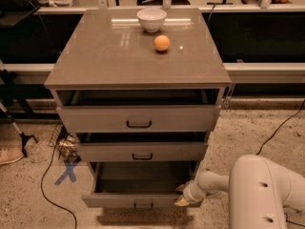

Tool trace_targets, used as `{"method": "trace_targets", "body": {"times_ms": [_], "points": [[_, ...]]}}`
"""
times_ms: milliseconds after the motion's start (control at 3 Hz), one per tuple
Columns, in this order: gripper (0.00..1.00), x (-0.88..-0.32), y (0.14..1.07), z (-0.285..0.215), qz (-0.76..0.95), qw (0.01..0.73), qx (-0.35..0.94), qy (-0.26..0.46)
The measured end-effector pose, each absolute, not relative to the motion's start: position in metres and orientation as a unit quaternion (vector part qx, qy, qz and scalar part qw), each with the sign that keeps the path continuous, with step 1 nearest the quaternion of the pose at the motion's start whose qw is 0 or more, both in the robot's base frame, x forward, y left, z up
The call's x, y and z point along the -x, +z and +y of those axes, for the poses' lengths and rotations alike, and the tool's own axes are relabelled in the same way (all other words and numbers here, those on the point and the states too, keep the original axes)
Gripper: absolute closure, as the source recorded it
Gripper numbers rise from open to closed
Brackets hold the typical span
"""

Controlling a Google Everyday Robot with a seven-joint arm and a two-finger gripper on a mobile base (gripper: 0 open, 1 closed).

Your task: Open bottom drawer

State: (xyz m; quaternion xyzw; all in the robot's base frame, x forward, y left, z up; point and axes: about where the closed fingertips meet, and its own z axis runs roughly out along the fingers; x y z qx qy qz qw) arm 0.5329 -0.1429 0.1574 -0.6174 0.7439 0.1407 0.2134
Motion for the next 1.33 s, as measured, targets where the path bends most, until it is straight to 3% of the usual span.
{"method": "trace_targets", "body": {"times_ms": [667,1333], "points": [[1.00,-0.5216,0.1572,-0.1465,0.749,0.221,0.608,0.144],[0.50,-0.5199,0.1556,-0.1442,0.748,0.220,0.608,0.146]]}}
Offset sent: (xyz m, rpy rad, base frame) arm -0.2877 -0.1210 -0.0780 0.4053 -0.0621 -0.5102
